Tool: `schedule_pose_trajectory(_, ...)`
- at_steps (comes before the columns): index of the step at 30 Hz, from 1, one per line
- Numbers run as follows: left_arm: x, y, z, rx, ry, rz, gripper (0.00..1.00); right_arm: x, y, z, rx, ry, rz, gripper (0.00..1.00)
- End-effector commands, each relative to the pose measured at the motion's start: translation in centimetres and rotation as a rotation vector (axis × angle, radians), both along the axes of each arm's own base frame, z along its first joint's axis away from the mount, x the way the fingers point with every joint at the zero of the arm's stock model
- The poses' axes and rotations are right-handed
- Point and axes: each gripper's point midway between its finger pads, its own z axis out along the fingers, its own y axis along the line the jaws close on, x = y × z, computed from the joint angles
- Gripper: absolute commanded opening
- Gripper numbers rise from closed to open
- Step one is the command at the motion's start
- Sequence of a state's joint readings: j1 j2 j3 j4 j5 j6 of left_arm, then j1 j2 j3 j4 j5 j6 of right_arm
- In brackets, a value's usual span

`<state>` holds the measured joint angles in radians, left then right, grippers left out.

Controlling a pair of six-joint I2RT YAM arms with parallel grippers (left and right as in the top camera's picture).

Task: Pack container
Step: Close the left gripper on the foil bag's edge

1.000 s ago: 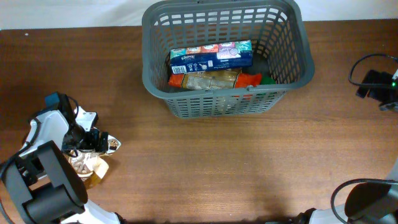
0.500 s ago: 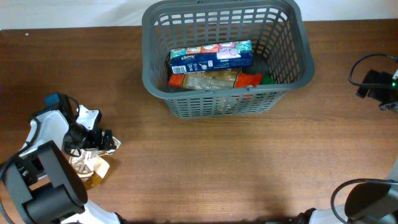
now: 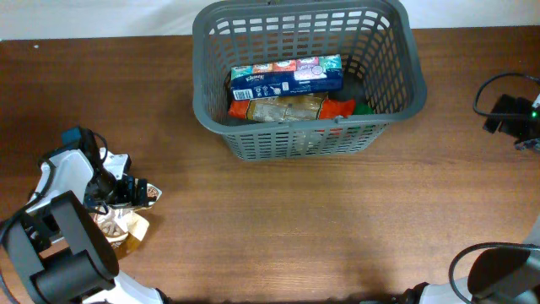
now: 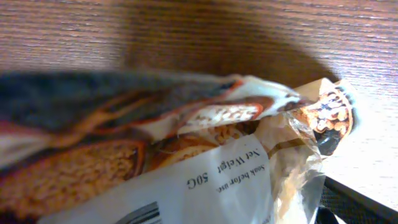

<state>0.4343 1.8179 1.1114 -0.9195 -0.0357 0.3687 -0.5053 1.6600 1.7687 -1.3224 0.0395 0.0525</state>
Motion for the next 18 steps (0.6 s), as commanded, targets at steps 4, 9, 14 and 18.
schedule_pose_trajectory(4,-0.64,0.2,-0.5,0.005,0.026,0.023,0.97,-0.06,-0.16,-0.2,0.006,0.001,-0.013,0.99)
schedule_pose_trajectory(9,-0.65,0.2,-0.5,0.005,0.026,0.023,0.68,-0.06,-0.16,-0.2,0.006,0.001,-0.013,0.99)
schedule_pose_trajectory(14,-0.65,0.19,-0.5,0.005,0.026,0.023,0.56,-0.06,-0.16,-0.2,0.006,0.001,-0.013,0.99)
schedule_pose_trajectory(18,-0.64,0.19,-0.5,0.004,0.026,0.023,0.39,-0.06,-0.16,-0.2,0.006,0.001,-0.013,0.99)
